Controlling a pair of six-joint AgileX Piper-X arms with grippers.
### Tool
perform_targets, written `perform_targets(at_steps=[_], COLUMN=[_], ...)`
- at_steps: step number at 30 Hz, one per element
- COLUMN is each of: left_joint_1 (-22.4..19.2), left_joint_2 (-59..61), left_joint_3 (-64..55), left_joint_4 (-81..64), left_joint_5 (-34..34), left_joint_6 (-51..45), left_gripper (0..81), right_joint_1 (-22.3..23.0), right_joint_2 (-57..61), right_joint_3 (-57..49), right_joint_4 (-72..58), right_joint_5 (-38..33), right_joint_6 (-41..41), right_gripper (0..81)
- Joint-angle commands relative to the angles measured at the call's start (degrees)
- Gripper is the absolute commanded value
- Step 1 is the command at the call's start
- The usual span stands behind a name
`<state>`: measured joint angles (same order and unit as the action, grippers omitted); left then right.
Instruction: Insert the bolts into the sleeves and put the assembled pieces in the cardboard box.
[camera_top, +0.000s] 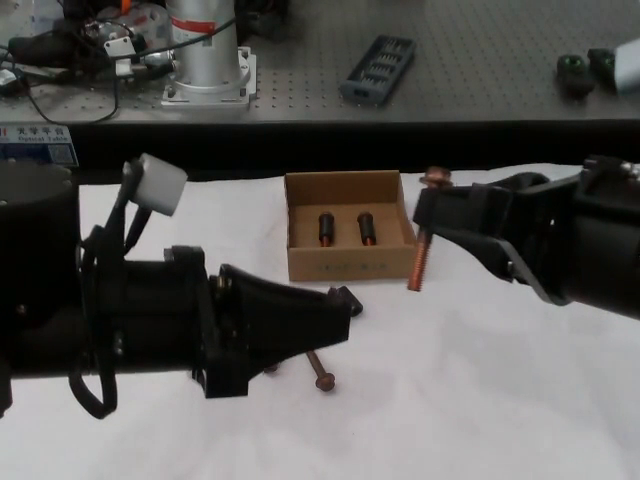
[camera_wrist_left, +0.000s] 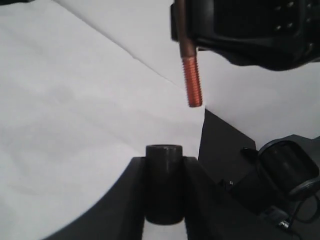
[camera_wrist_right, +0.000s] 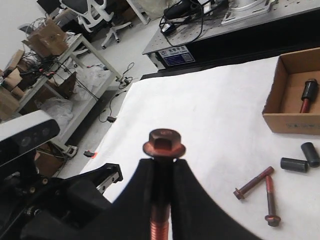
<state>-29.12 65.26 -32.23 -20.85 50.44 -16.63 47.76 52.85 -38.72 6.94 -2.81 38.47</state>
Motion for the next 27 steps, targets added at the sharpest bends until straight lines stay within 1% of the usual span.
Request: perform_targets(at_steps=[1,6,21,27], left_joint_1=[-0.2,-0.2,-0.2,-0.2], left_joint_2=[-0.72,-0.72,-0.72,-0.72], left_joint_3=[-0.11,-0.11,-0.11,-0.11], left_joint_4=[-1.98,-1.98,-2.95,-7.55], left_joint_5=[1.66,1.83,2.3,3.08], left_joint_6=[-1.42,-1.42,-1.42,-4.82], left_gripper=[0.6,0.6,0.6,0.6], right_joint_1=[-0.42,-0.42,-0.42,-0.42], right_joint_2=[1.18,3.42,4.01,5.04], right_joint_3=[-0.26,-0.26,-0.26,-0.26], right_joint_4=[-4.61,-7.42,-11.93,-12.2], right_joint_5=[-3.21,-5.79,-5.51,-5.65], right_joint_6=[0.74,1.84,1.29,1.29], right_gripper=[1.7,1.7,1.7,1.7])
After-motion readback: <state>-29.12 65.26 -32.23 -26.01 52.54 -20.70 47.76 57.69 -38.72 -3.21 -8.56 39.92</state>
